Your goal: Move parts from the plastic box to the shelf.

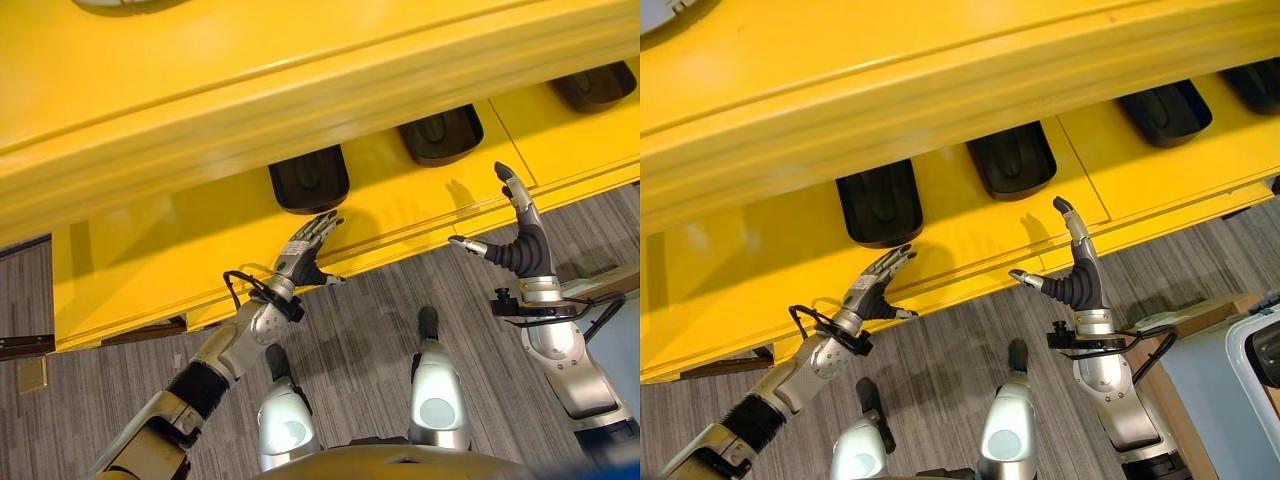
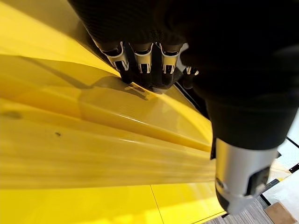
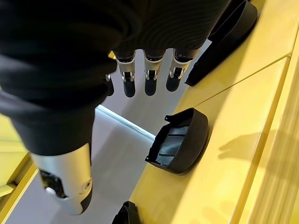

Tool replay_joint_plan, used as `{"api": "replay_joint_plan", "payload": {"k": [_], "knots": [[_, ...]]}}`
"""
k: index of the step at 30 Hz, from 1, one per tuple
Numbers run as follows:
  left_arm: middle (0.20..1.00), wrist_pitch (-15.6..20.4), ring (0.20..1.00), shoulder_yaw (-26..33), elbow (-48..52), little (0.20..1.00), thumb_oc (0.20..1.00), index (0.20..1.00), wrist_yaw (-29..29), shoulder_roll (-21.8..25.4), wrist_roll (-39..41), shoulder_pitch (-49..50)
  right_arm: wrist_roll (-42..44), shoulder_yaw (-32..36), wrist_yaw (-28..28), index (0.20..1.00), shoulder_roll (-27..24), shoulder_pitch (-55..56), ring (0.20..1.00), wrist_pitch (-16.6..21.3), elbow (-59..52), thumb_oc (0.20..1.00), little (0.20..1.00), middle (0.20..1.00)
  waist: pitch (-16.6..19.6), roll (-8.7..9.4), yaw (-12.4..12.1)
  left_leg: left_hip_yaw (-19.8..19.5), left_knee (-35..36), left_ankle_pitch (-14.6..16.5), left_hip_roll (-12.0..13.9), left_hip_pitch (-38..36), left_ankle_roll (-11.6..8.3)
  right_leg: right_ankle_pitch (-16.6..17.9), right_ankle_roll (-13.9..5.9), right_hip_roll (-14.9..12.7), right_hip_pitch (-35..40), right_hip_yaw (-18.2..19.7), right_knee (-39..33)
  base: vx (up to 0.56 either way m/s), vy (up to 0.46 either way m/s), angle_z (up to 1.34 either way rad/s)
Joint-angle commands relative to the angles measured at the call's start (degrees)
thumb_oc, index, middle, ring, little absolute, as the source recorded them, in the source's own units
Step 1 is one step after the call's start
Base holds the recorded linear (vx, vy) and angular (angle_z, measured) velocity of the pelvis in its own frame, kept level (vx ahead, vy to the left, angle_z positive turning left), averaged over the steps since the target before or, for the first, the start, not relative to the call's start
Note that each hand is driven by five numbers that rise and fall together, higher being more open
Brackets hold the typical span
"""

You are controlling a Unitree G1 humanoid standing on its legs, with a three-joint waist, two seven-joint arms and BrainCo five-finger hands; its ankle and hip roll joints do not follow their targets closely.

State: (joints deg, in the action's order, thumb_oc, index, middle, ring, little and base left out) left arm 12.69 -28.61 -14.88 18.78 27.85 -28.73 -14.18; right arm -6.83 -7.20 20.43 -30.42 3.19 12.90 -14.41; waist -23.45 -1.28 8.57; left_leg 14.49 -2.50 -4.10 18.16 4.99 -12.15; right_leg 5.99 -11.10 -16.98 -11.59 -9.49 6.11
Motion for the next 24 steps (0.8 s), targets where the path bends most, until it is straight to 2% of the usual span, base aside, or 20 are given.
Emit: {"api": "replay_joint_plan", "payload": {"k": [1,24], "knots": [[1.000,-2.57,1.000,2.43,-4.50,1.000,1.000,1.000,0.52,0.92,-1.28,1.26,1.60,3.80,0.57,1.000,-0.43,-1.02,1.000,3.41,-6.54,1.000,1.000,1.000,-0.03,0.20,0.13,0.04,-4.17,0.29,-1.14,2.34,3.48,-9.55,1.74,-0.34,-4.37,-2.04,15.36,0.00,0.000,0.00],[1.000,-5.01,1.000,0.12,-12.81,1.000,1.000,1.000,2.69,-2.55,-2.77,-6.12,2.76,3.52,0.21,1.000,-1.12,-0.55,1.000,3.47,-6.76,1.000,1.000,1.000,0.10,0.42,1.59,1.06,-4.83,0.36,-0.62,2.64,3.09,-9.61,1.80,0.10,-5.75,-1.01,16.08,0.00,0.002,-0.02]]}}
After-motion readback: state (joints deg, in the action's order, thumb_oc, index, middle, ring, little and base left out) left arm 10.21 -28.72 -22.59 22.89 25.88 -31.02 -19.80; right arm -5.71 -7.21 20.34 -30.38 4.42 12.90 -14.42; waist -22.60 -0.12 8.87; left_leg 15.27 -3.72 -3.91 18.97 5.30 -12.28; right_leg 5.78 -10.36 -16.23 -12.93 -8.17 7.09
